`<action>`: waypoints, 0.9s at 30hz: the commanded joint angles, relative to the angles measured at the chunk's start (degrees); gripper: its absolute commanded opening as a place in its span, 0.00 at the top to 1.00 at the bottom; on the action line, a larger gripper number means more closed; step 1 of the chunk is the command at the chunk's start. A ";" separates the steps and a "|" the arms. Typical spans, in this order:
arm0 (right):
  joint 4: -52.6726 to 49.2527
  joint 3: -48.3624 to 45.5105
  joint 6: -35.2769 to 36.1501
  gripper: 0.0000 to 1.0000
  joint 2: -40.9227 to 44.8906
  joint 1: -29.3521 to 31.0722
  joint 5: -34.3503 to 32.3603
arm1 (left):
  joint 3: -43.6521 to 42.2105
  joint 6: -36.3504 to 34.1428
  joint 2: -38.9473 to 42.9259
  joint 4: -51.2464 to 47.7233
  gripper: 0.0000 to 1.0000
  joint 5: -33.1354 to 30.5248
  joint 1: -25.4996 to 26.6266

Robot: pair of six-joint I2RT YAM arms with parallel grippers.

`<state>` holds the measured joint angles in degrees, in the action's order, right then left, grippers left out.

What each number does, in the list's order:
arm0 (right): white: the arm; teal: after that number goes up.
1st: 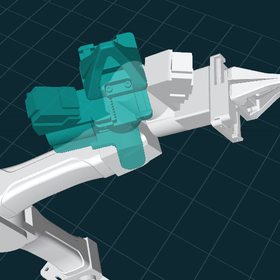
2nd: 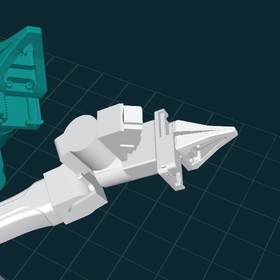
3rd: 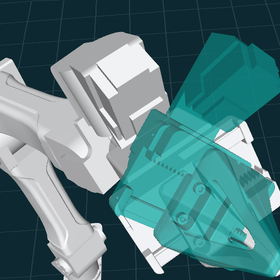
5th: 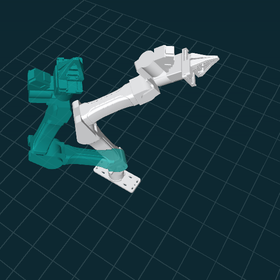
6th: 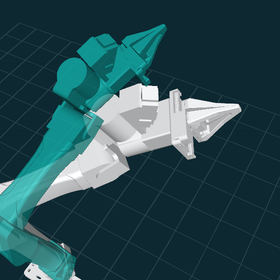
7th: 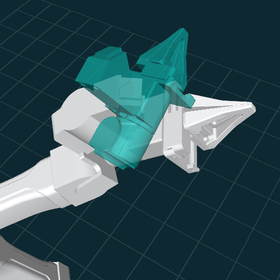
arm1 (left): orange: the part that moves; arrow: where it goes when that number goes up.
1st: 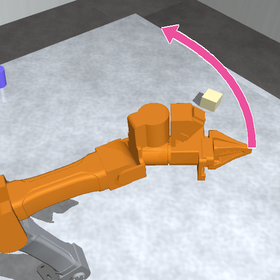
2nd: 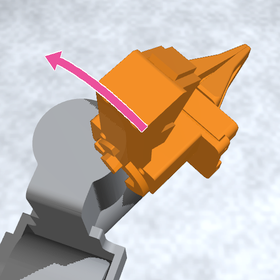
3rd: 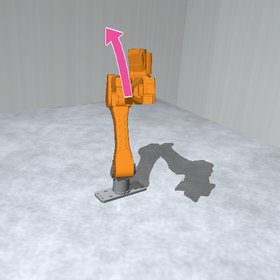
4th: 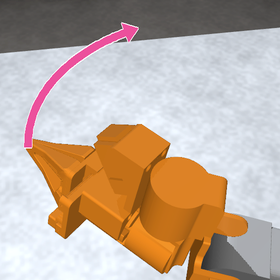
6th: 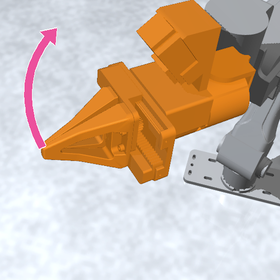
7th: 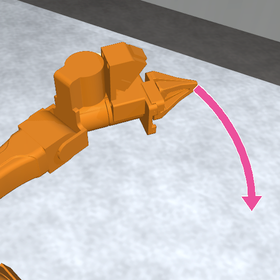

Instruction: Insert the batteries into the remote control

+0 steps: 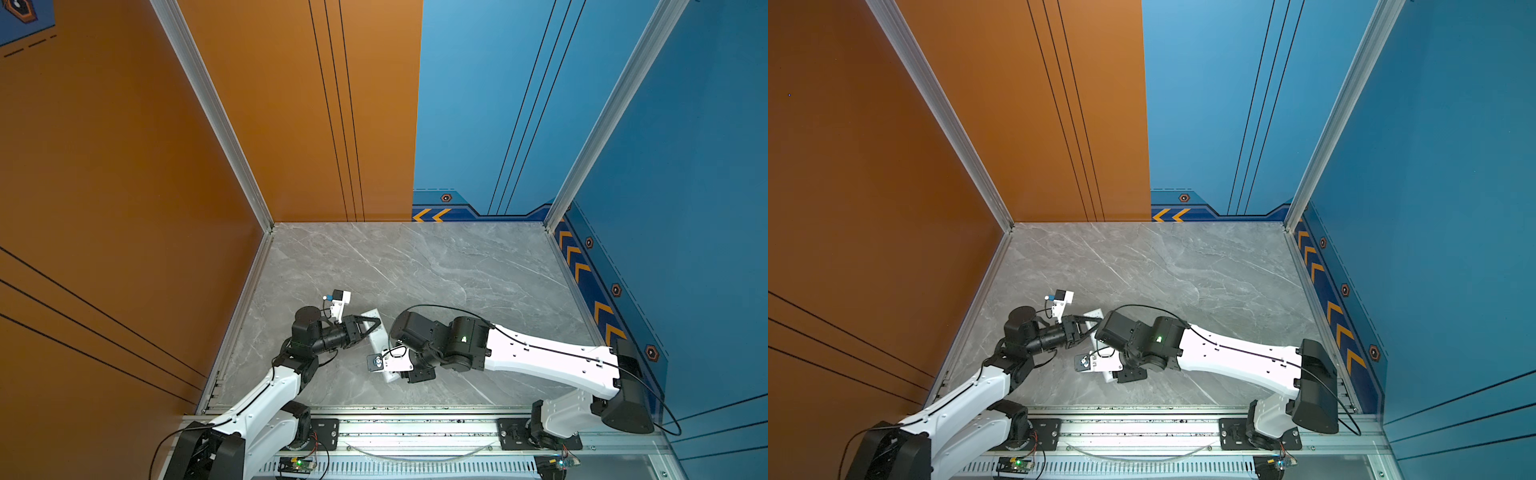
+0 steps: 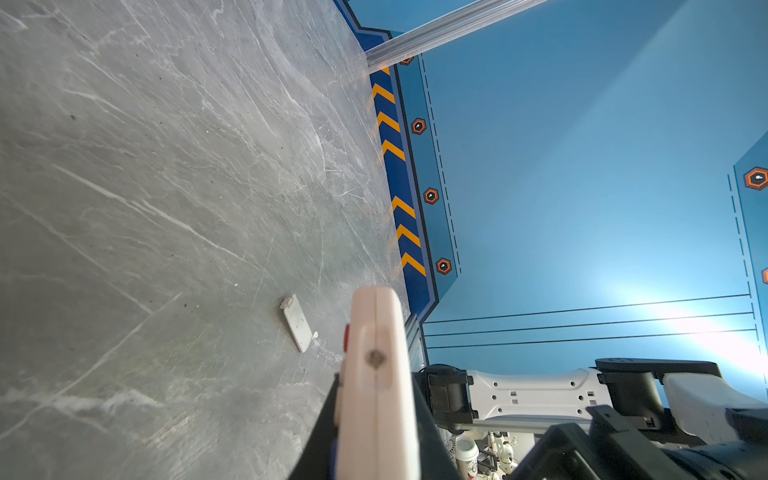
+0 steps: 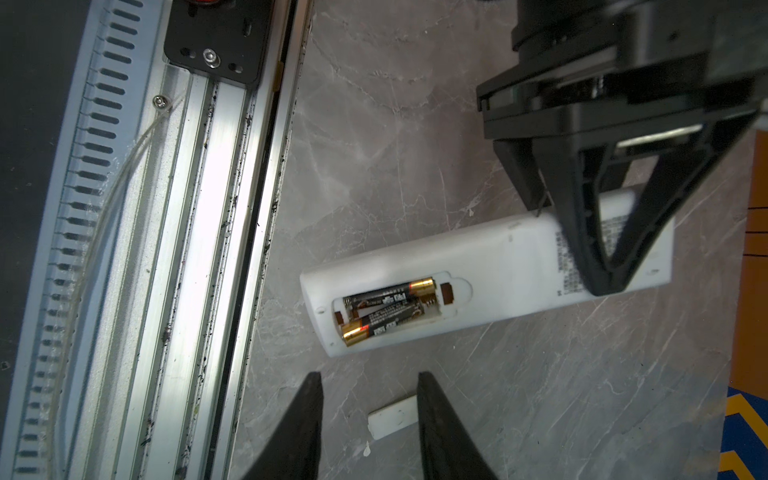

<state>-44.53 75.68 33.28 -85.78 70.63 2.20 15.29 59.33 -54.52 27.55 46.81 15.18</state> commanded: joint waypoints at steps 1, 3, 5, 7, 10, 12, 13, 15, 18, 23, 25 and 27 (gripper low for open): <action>-0.47 -0.57 0.91 0.65 -0.86 0.35 -1.32 | 1.60 -1.26 1.03 0.84 1.00 1.27 0.48; -0.47 -0.75 1.00 0.66 -1.13 0.41 -1.58 | 1.64 -1.22 1.13 0.86 1.00 1.25 0.50; -0.47 -0.84 1.09 0.66 -1.53 0.56 -2.01 | 1.76 -1.15 1.11 0.85 1.00 1.26 0.54; -0.47 -0.97 1.33 0.66 -1.91 0.73 -2.51 | 1.71 -1.14 1.11 0.88 1.00 1.27 0.55; -0.45 -1.05 1.35 0.68 -2.36 0.91 -2.95 | 1.69 -1.11 1.35 0.84 1.00 1.26 0.55; -0.44 -1.05 1.35 0.69 -2.55 1.00 -3.07 | 1.75 -1.11 1.47 0.84 1.00 1.27 0.50; -0.47 -1.06 1.44 0.69 -2.72 0.99 -3.24 | 1.72 -1.04 1.61 0.84 1.00 1.27 0.49; -0.46 -0.97 1.51 0.70 -2.89 1.03 -3.48 | 1.68 -0.99 1.65 0.84 1.00 1.18 0.52; -0.46 -1.12 1.53 0.71 -3.24 1.04 -3.78 | 1.68 -1.02 1.67 0.84 1.00 1.18 0.51; -0.42 -1.18 1.58 0.73 -3.96 1.35 -4.43 | 1.68 -1.11 1.57 0.84 1.00 1.19 0.52; -0.47 -1.21 1.68 0.73 -4.22 1.44 -4.57 | 1.72 -1.10 1.61 0.84 1.00 1.14 0.50; -0.47 -1.11 1.62 0.73 -4.40 1.53 -4.65 | 1.70 -1.11 1.69 0.84 1.00 1.23 0.50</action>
<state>-44.49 75.13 34.39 -89.65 71.72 -1.37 15.44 59.33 -53.67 27.55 46.81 15.35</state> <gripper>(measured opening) 0.272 0.203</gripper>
